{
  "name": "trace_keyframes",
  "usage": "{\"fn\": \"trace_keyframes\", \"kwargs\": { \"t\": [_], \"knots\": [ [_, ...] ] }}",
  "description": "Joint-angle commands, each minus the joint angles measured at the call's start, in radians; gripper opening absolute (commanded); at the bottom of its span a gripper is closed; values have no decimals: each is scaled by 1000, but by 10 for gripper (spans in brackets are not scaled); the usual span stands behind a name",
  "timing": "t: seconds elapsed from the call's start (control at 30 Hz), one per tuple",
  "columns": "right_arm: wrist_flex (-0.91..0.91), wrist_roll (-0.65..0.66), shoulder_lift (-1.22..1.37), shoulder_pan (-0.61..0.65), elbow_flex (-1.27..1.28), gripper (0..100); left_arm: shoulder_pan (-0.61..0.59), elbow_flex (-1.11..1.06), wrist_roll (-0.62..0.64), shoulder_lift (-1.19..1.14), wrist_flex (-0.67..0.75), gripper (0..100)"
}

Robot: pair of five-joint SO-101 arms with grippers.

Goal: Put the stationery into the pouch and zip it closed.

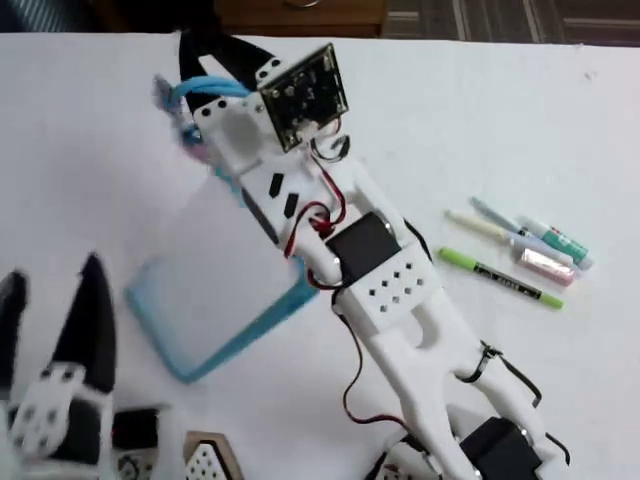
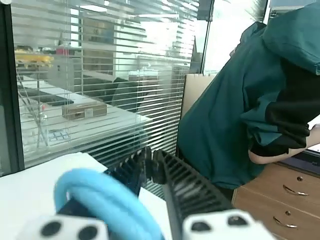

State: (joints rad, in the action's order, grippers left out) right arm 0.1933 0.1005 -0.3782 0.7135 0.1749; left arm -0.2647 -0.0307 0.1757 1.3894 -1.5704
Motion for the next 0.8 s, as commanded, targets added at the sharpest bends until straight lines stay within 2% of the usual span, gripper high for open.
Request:
{"fn": "trace_keyframes", "kwargs": {
  "t": [0.0, 0.1, 0.23, 0.33, 0.5, 0.67, 0.77],
  "knots": [
    [28, 9, -36, -10, -52, 16, -143, 20, 8, -12, 54, 217],
    [62, 9, -76, -8, -54, 16, -223, -104, 8, -12, 169, 217],
    [70, 12, -133, -5, -54, 16, -229, -311, 32, -12, 354, 217],
    [70, 14, -173, -12, -54, 16, -229, -396, 64, -12, 431, 217],
    [70, 54, -236, -2, -55, 16, -217, -396, 74, -12, 428, 218],
    [90, 54, -294, 39, -55, 16, -64, -230, 84, -12, 265, 221],
    [94, 54, -292, 47, -61, 16, -7, -161, 86, -41, 230, 218]
  ]
}}
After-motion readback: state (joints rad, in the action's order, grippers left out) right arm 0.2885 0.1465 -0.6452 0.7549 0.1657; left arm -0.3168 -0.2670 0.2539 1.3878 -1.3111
